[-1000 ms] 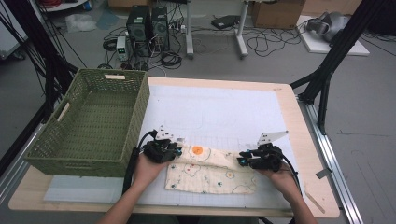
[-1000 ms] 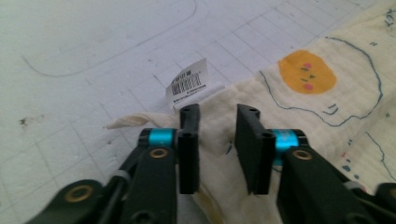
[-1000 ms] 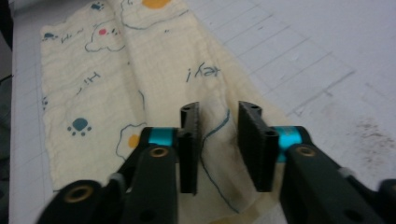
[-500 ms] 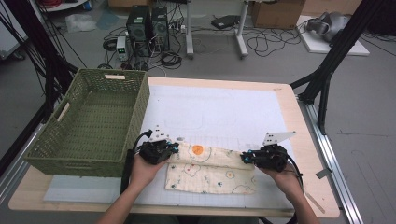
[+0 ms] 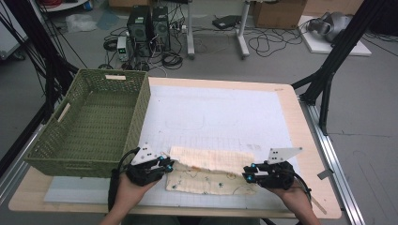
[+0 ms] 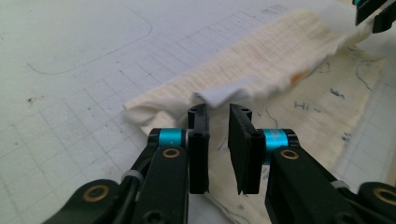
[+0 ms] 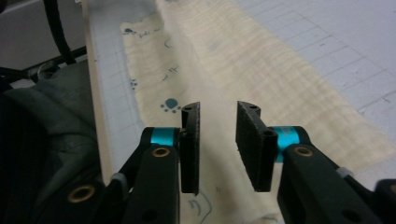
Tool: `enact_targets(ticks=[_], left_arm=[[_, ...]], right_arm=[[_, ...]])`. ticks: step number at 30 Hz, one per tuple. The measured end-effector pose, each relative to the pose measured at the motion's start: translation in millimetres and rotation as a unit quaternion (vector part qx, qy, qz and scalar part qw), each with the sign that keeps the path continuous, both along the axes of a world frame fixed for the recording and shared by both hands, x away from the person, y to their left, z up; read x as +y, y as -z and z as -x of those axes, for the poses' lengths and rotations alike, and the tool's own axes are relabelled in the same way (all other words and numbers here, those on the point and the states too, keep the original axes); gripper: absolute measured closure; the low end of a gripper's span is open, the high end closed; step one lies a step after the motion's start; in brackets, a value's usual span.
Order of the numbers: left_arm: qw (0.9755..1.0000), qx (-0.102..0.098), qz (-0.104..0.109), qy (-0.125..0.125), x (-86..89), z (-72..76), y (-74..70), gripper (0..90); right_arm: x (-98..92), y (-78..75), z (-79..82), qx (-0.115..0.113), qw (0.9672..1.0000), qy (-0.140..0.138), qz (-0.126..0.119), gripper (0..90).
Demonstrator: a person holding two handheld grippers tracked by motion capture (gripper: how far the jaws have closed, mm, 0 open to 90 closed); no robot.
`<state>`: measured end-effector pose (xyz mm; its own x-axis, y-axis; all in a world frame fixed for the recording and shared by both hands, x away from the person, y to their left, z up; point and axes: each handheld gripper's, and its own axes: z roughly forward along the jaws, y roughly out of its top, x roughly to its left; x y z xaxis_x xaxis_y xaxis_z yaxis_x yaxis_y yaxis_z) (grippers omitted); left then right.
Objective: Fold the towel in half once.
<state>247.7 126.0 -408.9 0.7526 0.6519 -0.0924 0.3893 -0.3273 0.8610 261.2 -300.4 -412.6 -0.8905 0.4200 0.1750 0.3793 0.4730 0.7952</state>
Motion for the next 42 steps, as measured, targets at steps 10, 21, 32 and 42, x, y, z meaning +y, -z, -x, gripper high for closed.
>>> enact_targets(ticks=[10,21,32,42], left_arm=[[0.9998,-0.006,-0.02,-0.004,-7.8,-8.7,-0.5,65.6],[0.9983,0.024,-0.054,-0.006,-27.2,-37.8,24.5,67.4],[0.9958,0.032,-0.079,0.034,-25.7,-19.1,36.8,77.7],[0.9984,0.026,-0.042,0.026,-18.4,-18.4,21.6,88.6]], right_arm=[[-1.9,4.1,-9.8,-0.007,0.9997,0.018,0.013,62.3],[2.6,16.4,-35.9,0.017,0.9989,0.013,0.041,65.8],[13.0,29.9,-15.3,0.019,0.9969,-0.034,0.068,81.0],[7.5,11.4,-11.5,0.0,0.9984,-0.036,0.044,88.7]])
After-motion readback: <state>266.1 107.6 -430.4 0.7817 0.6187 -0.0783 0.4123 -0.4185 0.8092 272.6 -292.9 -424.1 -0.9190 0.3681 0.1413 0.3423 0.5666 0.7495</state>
